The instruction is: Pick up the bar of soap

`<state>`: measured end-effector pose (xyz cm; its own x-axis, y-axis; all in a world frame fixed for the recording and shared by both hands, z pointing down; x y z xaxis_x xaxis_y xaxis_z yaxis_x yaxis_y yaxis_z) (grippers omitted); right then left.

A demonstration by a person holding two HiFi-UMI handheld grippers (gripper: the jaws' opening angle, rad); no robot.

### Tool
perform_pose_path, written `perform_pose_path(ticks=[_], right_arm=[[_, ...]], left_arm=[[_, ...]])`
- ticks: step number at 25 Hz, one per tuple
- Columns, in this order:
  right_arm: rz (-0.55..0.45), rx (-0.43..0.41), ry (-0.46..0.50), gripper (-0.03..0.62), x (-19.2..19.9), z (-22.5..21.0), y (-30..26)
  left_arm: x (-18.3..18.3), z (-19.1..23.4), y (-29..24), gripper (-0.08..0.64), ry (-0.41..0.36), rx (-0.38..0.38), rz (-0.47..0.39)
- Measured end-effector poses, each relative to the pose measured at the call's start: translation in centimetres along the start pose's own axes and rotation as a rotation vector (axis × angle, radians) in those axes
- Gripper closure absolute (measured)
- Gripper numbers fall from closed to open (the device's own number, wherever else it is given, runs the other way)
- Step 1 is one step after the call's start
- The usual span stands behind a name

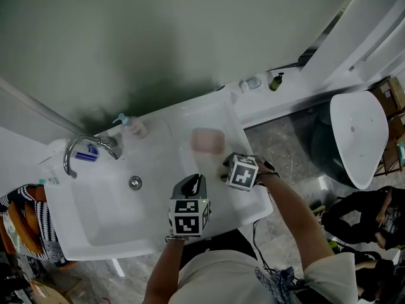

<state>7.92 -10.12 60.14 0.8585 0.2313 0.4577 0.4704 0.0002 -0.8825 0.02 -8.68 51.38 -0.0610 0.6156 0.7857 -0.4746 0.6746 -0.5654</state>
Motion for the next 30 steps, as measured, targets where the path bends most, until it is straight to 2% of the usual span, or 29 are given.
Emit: perform_pose_path(ticks=[9,17,21,26,30], right_arm=[[0.064,-0.007,0.043,0.383,0.0,0.0,-0.4],[0.016,0.019,0.062,0.383,0.0,0.3,-0.2],[-0.010,0.032,0.041,0.383,0.3,0.2,-0.2],[-0.137,0.064,-0.050,0.364,-0.3,-0.5,1.6],[-0.258,0.147,-0.124,0.364,-1.6,-1.1,3.7]], left_arm=[[0.5,-0.3,-0.1,0.523,-0.005,0.005,0.008],[0.9,-0.4,0.2,0.523,-0.001,0.007,0.011],[0.8,-0.3,0.4,0.523,0.001,0.005,0.005],[0.8,0.0,0.5,0.523,0.005,0.002,0.006],[0.7,0.0,0.4,0.523,0.012,0.008,0.001]])
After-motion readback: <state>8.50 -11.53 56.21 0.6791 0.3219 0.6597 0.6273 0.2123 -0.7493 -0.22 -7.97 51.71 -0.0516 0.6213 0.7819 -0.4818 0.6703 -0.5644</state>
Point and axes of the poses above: the fingertips, and each gripper's own axes: y backward along the fingers, z to its left, x out of its underside, the point moved 2 cm from there along y, backward along the fingers, and after that the axes turned 6 degrees about -z, right-handed, at the moved point
